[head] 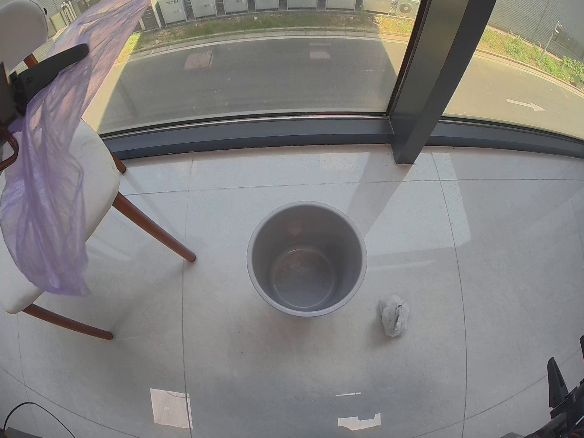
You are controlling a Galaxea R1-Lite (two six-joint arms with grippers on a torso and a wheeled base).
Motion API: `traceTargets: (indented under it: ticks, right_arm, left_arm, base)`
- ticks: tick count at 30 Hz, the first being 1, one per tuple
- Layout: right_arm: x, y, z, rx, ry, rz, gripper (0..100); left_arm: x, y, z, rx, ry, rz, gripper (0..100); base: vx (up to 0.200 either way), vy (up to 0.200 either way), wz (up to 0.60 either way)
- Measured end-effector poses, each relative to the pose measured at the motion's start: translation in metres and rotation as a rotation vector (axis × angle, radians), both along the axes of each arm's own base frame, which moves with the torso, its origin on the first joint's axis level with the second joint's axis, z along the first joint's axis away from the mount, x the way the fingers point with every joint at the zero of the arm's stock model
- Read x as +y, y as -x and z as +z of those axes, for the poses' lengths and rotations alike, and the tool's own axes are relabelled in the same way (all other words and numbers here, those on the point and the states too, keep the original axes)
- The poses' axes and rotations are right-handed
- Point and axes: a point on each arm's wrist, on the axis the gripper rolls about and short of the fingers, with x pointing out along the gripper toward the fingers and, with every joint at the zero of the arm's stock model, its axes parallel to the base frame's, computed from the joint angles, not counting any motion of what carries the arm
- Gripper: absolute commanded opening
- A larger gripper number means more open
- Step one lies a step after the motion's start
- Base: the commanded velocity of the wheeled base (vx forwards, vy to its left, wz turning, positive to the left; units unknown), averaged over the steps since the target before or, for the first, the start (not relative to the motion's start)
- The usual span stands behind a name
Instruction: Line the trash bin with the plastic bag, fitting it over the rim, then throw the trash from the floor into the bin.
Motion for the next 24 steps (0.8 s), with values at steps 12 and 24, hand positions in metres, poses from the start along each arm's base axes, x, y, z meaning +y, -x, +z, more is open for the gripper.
traceTargets:
  ticks: [12, 24]
  right_arm:
    - [0.0, 0.0, 0.0, 0.0, -0.003, -0.001, 100]
    - [0.0, 0.0, 0.0, -0.001, -0.003, -0.001, 100]
  left_arm:
    - [-0.065, -0.034, -0.004, 0.002, 0.04, -0.311, 0]
    - [-0.114, -0.061, -0.035, 0.117, 0.05, -0.451, 0]
  base:
    - [0.0, 0.0, 0.0]
    - [0.0, 0.0, 0.0]
